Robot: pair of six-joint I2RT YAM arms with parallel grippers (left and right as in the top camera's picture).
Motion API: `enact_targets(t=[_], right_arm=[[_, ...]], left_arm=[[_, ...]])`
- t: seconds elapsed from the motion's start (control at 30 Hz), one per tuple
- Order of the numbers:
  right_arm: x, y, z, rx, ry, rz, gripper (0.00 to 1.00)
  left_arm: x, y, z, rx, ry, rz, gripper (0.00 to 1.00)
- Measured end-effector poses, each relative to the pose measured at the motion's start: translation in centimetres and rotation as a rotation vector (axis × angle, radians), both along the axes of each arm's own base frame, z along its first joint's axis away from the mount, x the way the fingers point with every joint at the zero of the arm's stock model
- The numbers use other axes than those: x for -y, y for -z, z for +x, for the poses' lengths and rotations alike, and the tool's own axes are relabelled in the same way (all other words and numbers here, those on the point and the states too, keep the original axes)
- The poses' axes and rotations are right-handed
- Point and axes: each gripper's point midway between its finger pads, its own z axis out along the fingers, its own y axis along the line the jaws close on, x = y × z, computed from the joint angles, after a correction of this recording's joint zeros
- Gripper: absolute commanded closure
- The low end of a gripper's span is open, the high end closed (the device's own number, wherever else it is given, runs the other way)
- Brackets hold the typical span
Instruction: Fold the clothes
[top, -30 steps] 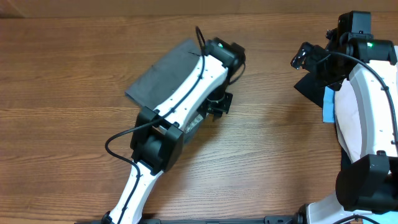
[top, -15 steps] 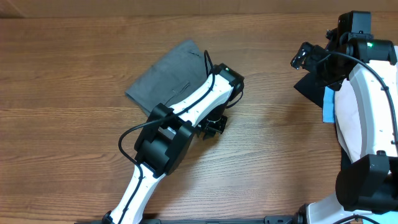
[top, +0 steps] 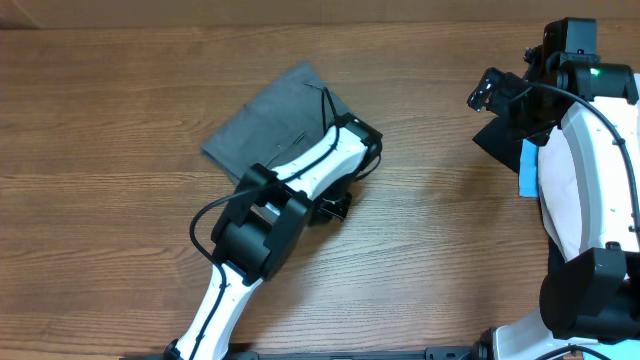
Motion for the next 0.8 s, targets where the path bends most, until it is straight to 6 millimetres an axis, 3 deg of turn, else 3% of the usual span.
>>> enact_targets(t=[0.4,0.53,0.6,0.7,0.8], right_arm=[[0.0,0.0,0.0,0.000,0.000,0.000,0.00],[0.0,0.0,0.0,0.000,0.000,0.000,0.00],[0.0,0.0,0.0,0.000,0.000,0.000,0.00],[0.0,0.0,0.0,0.000,0.000,0.000,0.00],[0.0,0.0,0.0,0.000,0.000,0.000,0.00]], left_arm=[[-9.0,0.0,5.8,0.121,-0.176,0.097,0.91],[-10.8,-0.1,7.0,0.139,-0.223,0.071,0.91],[-11.2,-0.3,7.6,0.161,-0.234,0.056,0.87],[-11.5,-1.5,8.7,0.220,-0.239,0.029,0.82],[-12.1,-4.6,9.6,0.300,-0.261,-0.005,0.82]])
